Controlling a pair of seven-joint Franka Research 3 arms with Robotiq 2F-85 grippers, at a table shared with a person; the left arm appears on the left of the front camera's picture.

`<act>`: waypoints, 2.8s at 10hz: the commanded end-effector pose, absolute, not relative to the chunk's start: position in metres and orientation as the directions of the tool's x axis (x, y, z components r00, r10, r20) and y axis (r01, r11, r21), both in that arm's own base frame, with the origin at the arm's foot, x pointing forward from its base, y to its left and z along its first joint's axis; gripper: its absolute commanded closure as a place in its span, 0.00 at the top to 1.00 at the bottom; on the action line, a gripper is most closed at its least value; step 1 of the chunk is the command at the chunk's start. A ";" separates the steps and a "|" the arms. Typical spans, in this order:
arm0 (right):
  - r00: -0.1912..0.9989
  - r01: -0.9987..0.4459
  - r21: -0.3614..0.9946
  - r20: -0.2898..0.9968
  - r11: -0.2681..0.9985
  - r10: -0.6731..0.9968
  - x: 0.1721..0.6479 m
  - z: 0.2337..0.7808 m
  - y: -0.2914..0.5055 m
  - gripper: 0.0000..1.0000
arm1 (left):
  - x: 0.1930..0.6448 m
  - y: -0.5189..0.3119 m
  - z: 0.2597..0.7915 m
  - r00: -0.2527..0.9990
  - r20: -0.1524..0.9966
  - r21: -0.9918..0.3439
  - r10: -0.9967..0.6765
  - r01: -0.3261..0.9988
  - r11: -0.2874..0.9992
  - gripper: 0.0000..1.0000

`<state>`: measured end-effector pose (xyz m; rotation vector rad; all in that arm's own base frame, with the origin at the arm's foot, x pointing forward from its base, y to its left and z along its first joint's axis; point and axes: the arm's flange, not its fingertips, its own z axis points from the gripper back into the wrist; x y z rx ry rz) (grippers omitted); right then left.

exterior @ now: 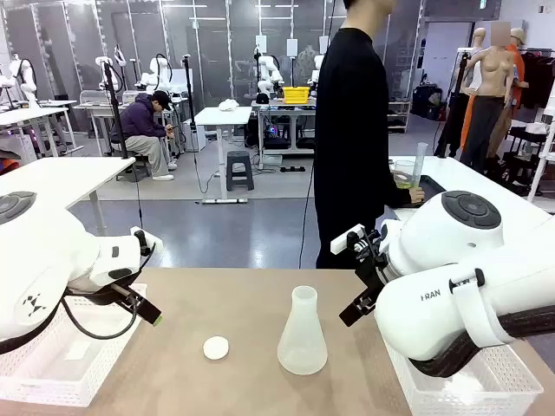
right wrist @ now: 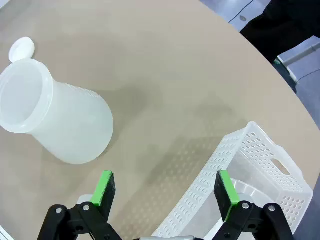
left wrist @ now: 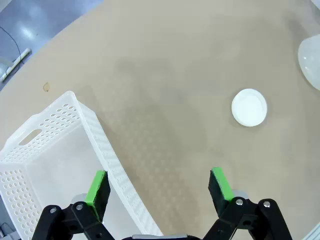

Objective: Prepare the solutions needed for the experiment.
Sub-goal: Pick up the Plastic Funnel and insert it into the Big flask.

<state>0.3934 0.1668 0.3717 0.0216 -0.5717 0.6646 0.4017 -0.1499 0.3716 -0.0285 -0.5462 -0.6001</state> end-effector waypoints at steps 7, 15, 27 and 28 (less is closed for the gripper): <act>0.640 -0.588 -0.159 0.508 0.793 0.577 0.393 0.372 0.167 1.00 | 0.402 -0.150 0.372 0.688 0.496 0.130 -0.529 0.544 0.829 1.00; 0.640 -0.588 -0.159 0.508 0.793 0.577 0.393 0.372 0.167 1.00 | 0.402 -0.150 0.372 0.688 0.496 0.130 -0.529 0.544 0.829 1.00; 0.841 -0.410 0.655 0.540 0.634 -0.014 0.431 0.420 0.115 1.00 | 0.442 -0.078 0.426 0.734 0.665 -0.542 -0.136 0.600 0.589 1.00; 0.890 -0.329 0.653 0.455 0.682 -0.006 0.433 0.424 0.109 1.00 | 0.439 -0.074 0.431 0.758 0.641 -0.588 -0.120 0.586 0.558 1.00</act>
